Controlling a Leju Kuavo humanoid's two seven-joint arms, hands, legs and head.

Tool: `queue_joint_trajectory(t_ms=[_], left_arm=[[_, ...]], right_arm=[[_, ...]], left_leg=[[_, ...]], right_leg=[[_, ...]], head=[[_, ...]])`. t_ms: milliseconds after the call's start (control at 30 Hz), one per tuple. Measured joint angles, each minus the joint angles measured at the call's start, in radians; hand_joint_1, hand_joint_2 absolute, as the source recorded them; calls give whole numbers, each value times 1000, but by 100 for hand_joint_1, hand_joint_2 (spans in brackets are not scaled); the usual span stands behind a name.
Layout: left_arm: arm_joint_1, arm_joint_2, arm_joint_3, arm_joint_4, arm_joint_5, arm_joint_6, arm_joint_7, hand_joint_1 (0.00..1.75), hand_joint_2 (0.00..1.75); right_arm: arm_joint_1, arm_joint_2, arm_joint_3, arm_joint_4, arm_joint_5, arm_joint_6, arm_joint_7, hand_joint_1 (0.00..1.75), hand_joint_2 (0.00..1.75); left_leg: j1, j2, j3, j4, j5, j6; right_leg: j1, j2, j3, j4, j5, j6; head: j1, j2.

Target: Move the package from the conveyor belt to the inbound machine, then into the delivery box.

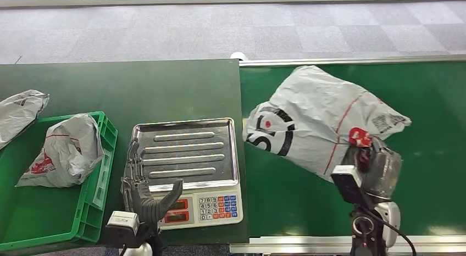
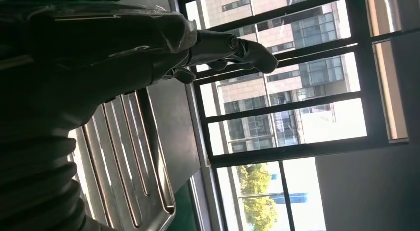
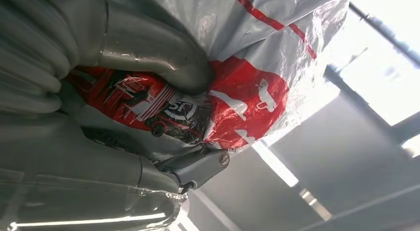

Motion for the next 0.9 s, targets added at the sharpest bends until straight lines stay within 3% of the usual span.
queue_joint_trajectory(t_ms=[233,433,633,767,900], left_arm=[[-61,29,1,-70,-15,59,0,0,175],[-67,57,2,-141,-16,129,0,0,175],[-40,79,21,-203,-13,155,0,0,175],[-13,87,33,-236,-16,160,0,0,175],[5,89,40,-255,-17,162,0,0,175]], right_arm=[[-62,57,320,114,78,113,-13,175,175],[-111,95,500,185,47,140,-36,175,175],[-161,122,594,206,20,88,-22,175,175],[-188,135,604,194,-30,38,9,175,175],[-205,138,604,171,-60,50,18,175,175]], left_leg=[[1,0,-1,0,0,-1],[1,0,-1,0,0,-1],[1,0,-2,0,0,-1],[1,0,-2,0,0,-1],[1,0,-2,0,0,-1]], right_leg=[[1,1,-1,1,0,0],[1,1,-2,1,0,0],[1,1,-2,1,0,0],[1,1,-3,1,0,0],[1,1,-3,1,0,0]], head=[[0,0],[0,0],[1,0],[1,0],[1,0]])
